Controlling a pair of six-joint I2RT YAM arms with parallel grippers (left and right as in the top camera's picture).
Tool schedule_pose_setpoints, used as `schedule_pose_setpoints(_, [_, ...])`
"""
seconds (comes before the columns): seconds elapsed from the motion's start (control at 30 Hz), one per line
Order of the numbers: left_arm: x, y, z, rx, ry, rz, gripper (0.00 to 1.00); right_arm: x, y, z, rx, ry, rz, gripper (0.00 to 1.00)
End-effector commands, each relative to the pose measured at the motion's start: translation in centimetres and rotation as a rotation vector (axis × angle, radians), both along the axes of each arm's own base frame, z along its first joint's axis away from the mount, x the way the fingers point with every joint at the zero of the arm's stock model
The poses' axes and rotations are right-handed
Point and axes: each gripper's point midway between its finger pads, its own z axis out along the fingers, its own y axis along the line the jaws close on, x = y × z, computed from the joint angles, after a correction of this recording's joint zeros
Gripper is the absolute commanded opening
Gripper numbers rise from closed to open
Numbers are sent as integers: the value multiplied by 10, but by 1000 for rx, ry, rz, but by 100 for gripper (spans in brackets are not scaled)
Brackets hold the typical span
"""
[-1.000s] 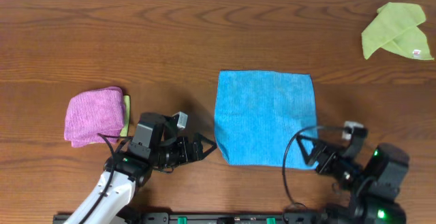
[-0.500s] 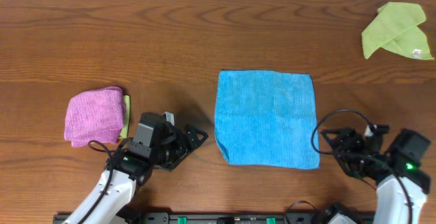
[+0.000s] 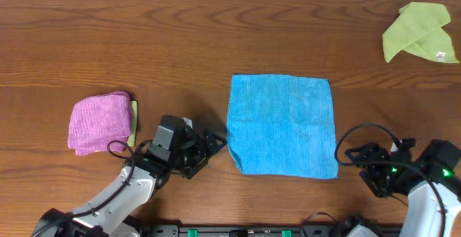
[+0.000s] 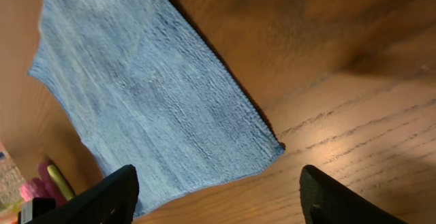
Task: Fold the cloth
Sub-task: 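Move both grippers to the near edge of the blue cloth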
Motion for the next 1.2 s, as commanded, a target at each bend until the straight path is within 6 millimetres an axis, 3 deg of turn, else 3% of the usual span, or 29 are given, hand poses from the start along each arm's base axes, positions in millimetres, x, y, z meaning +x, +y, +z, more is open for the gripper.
schedule_pose_setpoints(0.0, [8,-7,9,-9,-27,-5,96,-1,-3,-3,-3,15,26,76])
schedule_pose_setpoints(0.27, [11,-23,17,-30,-76,-20,96,-8,4,-17,59,85,41,77])
schedule_pose_setpoints(0.8, [11,-47,6,-41,-78,-26,96,-11,2,-29,48,108,40,76])
schedule_pose_setpoints(1.17, [10,-59,10,-76,-66,-32,96,-22,11,-53,81,142,31,75])
